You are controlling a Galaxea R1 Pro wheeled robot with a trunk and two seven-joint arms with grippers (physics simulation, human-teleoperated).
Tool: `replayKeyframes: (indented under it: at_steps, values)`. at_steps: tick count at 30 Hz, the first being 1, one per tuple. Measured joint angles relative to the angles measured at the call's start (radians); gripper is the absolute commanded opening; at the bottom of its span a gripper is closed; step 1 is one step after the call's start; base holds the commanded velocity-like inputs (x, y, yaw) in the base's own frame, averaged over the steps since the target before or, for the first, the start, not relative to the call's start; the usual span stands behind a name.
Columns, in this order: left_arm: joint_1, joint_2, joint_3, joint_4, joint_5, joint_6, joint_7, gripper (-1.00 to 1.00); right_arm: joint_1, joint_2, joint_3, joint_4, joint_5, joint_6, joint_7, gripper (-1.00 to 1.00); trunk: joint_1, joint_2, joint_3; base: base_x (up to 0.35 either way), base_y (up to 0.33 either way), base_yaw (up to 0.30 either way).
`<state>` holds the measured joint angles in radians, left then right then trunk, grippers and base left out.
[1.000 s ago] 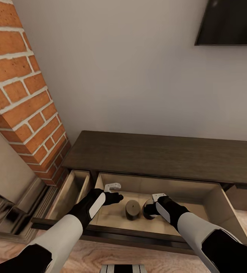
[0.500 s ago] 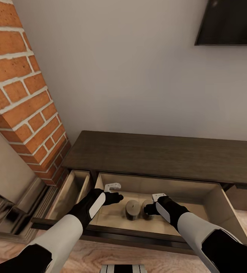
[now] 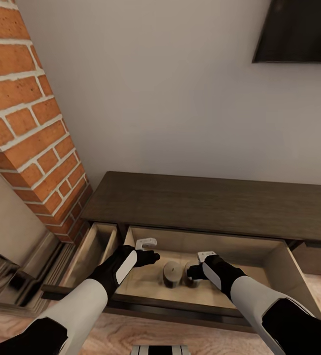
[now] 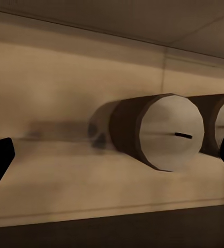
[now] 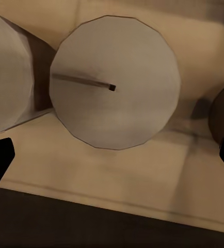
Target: Place each of the two pumpkins and all three candles from the living room inside a cabinet in the living room (use any cabinet), then make sure every cabinet is closed, and position the cauldron so it is next to a table in the living room.
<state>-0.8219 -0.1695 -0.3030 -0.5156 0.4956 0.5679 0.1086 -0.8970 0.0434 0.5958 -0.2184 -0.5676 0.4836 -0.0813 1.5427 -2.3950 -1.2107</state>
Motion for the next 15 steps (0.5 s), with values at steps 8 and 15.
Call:
replayKeyframes:
  at_steps: [8,15]
  values:
    - [0.0,0.0,0.0,0.0,0.0,0.001,-0.001,1.0,0.0,0.0,0.001,0.0,0.001,0.0,0.0,1.0,-0.019,0.035,0.016,0.0,0.0,0.0]
    - [0.0,0.0,0.0,0.002,0.0,0.001,-0.002,1.0,0.0,0.0,0.0,0.0,0.001,0.0,0.0,1.0,-0.019,0.035,0.016,-0.073,0.0,0.0]
